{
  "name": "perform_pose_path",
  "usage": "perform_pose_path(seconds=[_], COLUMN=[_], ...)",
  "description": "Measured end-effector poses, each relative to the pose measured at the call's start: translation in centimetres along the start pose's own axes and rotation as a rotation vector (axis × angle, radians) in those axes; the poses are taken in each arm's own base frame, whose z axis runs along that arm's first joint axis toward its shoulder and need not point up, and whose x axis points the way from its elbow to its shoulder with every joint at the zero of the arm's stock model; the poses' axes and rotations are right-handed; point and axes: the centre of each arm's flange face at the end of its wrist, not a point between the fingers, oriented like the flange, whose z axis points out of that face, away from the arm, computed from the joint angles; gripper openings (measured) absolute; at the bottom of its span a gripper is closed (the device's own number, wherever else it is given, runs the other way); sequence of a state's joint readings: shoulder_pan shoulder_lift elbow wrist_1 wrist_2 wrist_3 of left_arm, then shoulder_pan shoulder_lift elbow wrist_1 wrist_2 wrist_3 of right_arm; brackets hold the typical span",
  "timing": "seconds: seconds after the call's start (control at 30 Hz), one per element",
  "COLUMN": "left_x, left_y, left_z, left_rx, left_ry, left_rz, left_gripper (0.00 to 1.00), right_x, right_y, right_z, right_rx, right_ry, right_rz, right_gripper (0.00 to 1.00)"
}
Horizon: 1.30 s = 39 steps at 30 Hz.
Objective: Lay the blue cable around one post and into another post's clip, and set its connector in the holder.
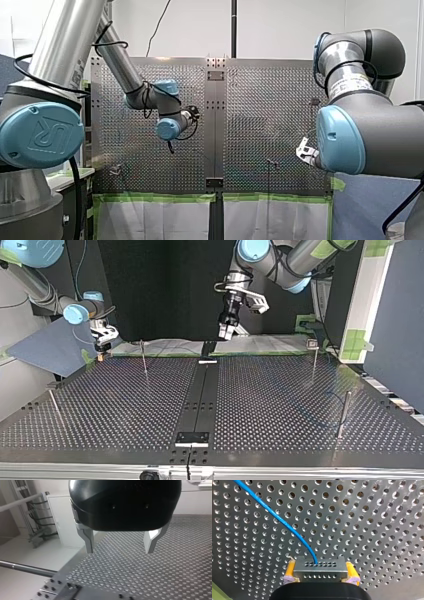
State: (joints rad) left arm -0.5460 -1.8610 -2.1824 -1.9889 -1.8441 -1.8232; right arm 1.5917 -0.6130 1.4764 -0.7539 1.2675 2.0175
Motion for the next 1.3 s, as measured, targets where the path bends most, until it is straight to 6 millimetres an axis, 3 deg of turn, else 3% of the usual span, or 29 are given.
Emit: perform_pose_path(seconds=[0.17,0.37,0.77,1.3], left_x=[2.4,3.8,4.8,5.0], left_y=[1.3,2.5,3.7,6.0], left_z=[-2.3,-5.4,-10.3,-17.0], left_rx=[-0.015,-0.03,0.002,-0.037], left_ry=[0.059,0.123,0.174,0.218], left_rz=[0.019,0.04,0.07,0.077], left_gripper=[0.99,0.99,0.99,0.99], right_x=[-0.1,-0.3,3.2,5.4], right_y=[-0.2,-0.7,-4.5,-8.0], right_z=[0.0,-0.2,-0.6,-3.2], right_rx=[0.004,0.009,0.032,0.051], right_ry=[-0.006,-0.032,-0.032,0.003], right_rz=[-0.027,-0.064,-0.129,-0.166], right_gripper=[0.0,0.0,0.0,0.0])
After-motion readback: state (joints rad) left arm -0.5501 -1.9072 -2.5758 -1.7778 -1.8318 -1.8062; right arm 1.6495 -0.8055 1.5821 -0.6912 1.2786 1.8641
